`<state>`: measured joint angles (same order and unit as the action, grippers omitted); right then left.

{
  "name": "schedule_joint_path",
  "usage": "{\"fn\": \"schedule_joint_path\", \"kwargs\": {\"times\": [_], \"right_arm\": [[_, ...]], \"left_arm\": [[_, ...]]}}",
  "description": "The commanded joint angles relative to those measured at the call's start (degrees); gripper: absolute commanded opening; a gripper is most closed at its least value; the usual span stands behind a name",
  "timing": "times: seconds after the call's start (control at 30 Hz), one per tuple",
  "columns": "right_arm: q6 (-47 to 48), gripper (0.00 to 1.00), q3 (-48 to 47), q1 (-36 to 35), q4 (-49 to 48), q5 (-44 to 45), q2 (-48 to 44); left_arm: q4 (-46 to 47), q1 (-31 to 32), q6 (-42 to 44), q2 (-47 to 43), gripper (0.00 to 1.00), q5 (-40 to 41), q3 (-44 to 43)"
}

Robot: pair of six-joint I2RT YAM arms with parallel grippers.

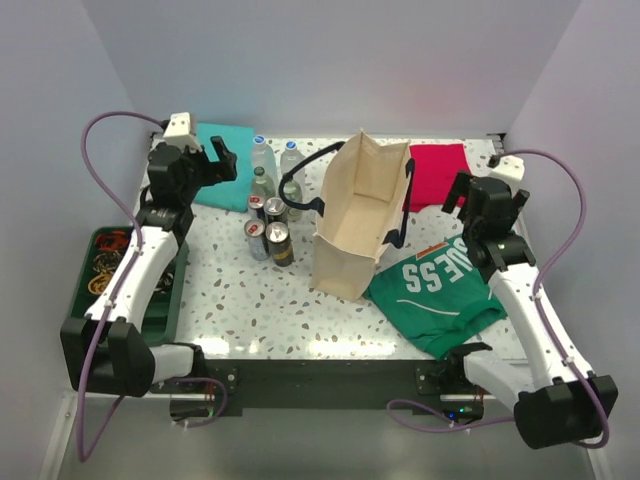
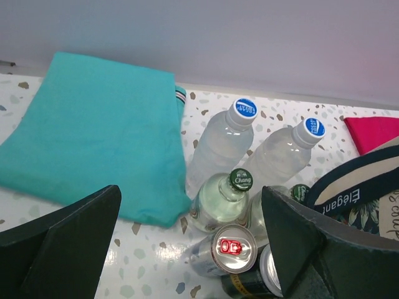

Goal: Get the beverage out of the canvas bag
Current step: Reset both arms

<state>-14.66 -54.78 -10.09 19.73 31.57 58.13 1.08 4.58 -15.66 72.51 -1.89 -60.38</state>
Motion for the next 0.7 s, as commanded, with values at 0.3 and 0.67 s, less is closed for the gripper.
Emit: {"fn": "schedule_joint_path", "kwargs": {"times": [0.3, 0.67], "right_arm": [[-11.79, 0.98, 8.81, 9.12, -7.86, -2.49, 6.03], [-7.5, 0.98, 20.68, 4.12, -25.68, 7.96, 2.96]], "left_arm": [[12.89, -0.36, -0.78, 0.26, 1.0, 3.03, 8.0], [18.69, -0.36, 5.98, 1.93, 1.0, 6.55, 14.59]]}}
